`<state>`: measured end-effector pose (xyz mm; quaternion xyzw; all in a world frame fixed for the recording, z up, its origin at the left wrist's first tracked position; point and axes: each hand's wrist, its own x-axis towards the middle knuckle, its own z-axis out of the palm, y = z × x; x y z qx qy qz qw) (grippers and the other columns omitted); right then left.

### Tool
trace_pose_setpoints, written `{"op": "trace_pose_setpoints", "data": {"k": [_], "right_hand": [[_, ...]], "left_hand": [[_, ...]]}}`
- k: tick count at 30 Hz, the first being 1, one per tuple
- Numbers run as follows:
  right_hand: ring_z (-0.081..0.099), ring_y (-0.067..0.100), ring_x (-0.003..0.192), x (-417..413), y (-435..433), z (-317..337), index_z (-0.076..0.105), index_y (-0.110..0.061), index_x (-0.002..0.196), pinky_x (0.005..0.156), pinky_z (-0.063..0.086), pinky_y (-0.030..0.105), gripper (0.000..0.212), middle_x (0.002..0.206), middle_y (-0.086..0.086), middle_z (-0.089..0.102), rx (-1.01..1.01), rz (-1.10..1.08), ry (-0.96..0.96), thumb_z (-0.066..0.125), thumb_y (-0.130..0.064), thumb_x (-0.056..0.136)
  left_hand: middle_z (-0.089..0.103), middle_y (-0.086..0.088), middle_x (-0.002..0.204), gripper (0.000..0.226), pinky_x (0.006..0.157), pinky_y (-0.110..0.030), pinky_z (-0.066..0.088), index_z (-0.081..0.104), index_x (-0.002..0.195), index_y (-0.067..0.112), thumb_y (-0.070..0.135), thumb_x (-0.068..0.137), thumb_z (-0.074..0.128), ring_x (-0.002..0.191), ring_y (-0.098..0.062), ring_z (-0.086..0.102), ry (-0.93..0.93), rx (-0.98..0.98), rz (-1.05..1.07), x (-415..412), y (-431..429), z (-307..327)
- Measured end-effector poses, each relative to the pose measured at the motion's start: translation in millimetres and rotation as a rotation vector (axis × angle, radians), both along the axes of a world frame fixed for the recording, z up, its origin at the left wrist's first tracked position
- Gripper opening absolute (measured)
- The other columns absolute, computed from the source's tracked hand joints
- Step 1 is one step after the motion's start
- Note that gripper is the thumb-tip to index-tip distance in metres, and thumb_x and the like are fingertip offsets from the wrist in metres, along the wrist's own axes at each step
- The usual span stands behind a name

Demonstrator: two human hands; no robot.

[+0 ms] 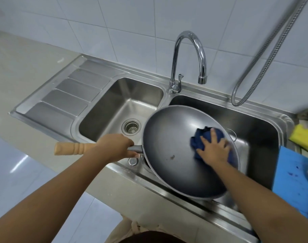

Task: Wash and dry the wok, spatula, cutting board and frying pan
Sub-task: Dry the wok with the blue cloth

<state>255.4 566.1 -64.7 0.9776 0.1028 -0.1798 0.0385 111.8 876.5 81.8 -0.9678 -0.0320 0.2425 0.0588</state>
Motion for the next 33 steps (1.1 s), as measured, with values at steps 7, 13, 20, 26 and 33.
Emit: {"op": "trace_pose_setpoints", "data": {"k": [7,13,20,26,33], "right_hand": [[0.012,0.040,0.141,-22,14,8,0.026,-0.040,0.150,0.112,0.021,0.056,0.063,0.162,0.002,-0.015,-0.036,-0.206,0.064,0.047,-0.053,0.092],[0.005,0.036,0.146,-92,96,47,0.030,-0.045,0.149,0.117,0.011,0.044,0.067,0.163,-0.005,-0.003,0.606,-0.083,0.553,0.046,-0.068,0.089],[0.015,0.039,0.143,-60,1,30,0.028,-0.046,0.147,0.114,0.020,0.055,0.067,0.163,-0.003,-0.012,-0.014,0.039,0.176,0.051,-0.063,0.086],[0.019,0.039,0.138,-65,-7,43,0.032,-0.032,0.149,0.108,0.026,0.053,0.060,0.163,0.007,-0.004,-0.238,-0.128,0.006,0.041,-0.050,0.093],[0.057,0.026,0.105,-122,71,66,0.068,-0.041,0.079,0.093,0.049,0.039,0.034,0.117,-0.003,0.059,0.578,-0.182,0.482,0.043,-0.062,0.068]], "left_hand": [[0.055,0.007,0.083,0.048,0.064,-0.030,0.040,0.065,0.096,0.025,0.069,0.086,0.049,0.078,-0.016,0.052,0.008,-0.011,-0.030,15,1,9],[0.059,0.007,0.091,0.050,0.066,-0.030,0.040,0.064,0.103,0.027,0.071,0.085,0.048,0.081,-0.015,0.052,0.005,-0.010,-0.034,17,2,7],[0.061,0.005,0.095,0.052,0.069,-0.031,0.039,0.061,0.112,0.033,0.074,0.084,0.045,0.089,-0.020,0.057,-0.019,-0.111,0.023,-3,18,-22],[0.065,0.001,0.102,0.052,0.066,-0.031,0.040,0.058,0.118,0.032,0.071,0.089,0.039,0.093,-0.021,0.062,-0.077,-0.095,-0.062,-6,11,-27],[0.064,0.004,0.119,0.053,0.077,-0.033,0.046,0.052,0.131,0.039,0.070,0.091,0.039,0.107,-0.020,0.060,-0.080,-0.096,-0.088,9,3,-29]]}}
